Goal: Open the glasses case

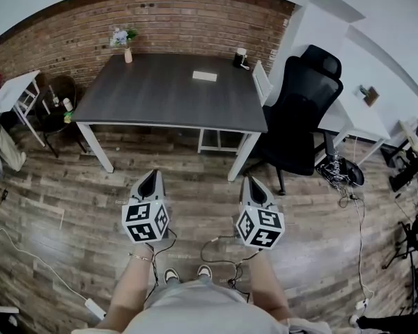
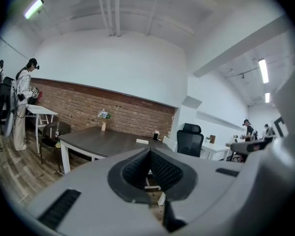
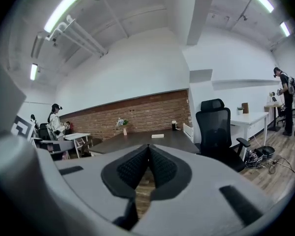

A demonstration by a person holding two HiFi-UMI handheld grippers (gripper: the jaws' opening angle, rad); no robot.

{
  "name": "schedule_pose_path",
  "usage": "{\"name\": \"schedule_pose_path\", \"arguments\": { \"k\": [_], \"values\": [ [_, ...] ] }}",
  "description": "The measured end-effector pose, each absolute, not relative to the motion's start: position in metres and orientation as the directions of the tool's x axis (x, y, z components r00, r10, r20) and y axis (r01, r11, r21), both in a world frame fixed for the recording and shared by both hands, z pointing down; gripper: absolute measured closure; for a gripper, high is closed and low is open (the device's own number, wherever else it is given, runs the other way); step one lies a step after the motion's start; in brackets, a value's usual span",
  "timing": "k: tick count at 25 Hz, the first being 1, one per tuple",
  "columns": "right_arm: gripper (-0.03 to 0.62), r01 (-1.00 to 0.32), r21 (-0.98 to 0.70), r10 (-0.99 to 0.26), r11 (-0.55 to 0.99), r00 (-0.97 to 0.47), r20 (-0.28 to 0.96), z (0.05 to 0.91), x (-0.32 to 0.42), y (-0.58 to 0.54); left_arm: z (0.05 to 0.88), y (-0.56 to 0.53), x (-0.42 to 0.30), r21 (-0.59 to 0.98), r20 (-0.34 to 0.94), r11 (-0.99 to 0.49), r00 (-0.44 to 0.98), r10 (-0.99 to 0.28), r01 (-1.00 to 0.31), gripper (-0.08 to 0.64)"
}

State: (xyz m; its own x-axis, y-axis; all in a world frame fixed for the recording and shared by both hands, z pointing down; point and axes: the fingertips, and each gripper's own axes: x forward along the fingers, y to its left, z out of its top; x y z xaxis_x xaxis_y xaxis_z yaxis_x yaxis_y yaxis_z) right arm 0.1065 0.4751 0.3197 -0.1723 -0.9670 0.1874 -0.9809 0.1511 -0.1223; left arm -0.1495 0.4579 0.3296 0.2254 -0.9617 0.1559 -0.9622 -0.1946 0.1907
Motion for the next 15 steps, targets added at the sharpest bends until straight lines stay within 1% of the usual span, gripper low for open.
{"name": "schedule_pose_path", "arguments": {
  "k": [1, 2, 3, 5, 10, 15],
  "values": [
    [0.584, -0.981, -0.121, -0.966, 0.154, -0.175, 0.188, 0.32, 0.107, 0.476, 0.329, 0.458, -0.149, 0.191, 0.156, -0.193, 0.224, -0.962, -0.962, 0.561],
    [0.537, -0.98, -0.122, -0.966, 0.158, -0.179, 0.187, 0.32, 0.107, 0.476, 0.329, 0.459, -0.15, 0.192, 0.156, -0.191, 0.222, -0.963, -0.963, 0.561],
    [0.508, -0.979, -0.124, -0.966, 0.161, -0.182, 0.185, 0.32, 0.108, 0.477, 0.33, 0.46, -0.15, 0.192, 0.156, -0.189, 0.22, -0.963, -0.963, 0.561],
    [0.502, -0.979, -0.125, -0.967, 0.158, -0.179, 0.18, 0.32, 0.11, 0.478, 0.331, 0.46, -0.149, 0.192, 0.157, -0.185, 0.216, -0.964, -0.964, 0.561],
    [0.424, -0.984, -0.118, -0.973, 0.13, -0.149, 0.173, 0.32, 0.118, 0.478, 0.331, 0.46, -0.148, 0.183, 0.156, -0.177, 0.207, -0.966, -0.967, 0.561],
    [0.415, -0.985, -0.113, -0.973, 0.13, -0.149, 0.179, 0.323, 0.134, 0.476, 0.337, 0.455, -0.144, 0.193, 0.169, -0.137, 0.17, -0.971, -0.972, 0.561]
  ]
}}
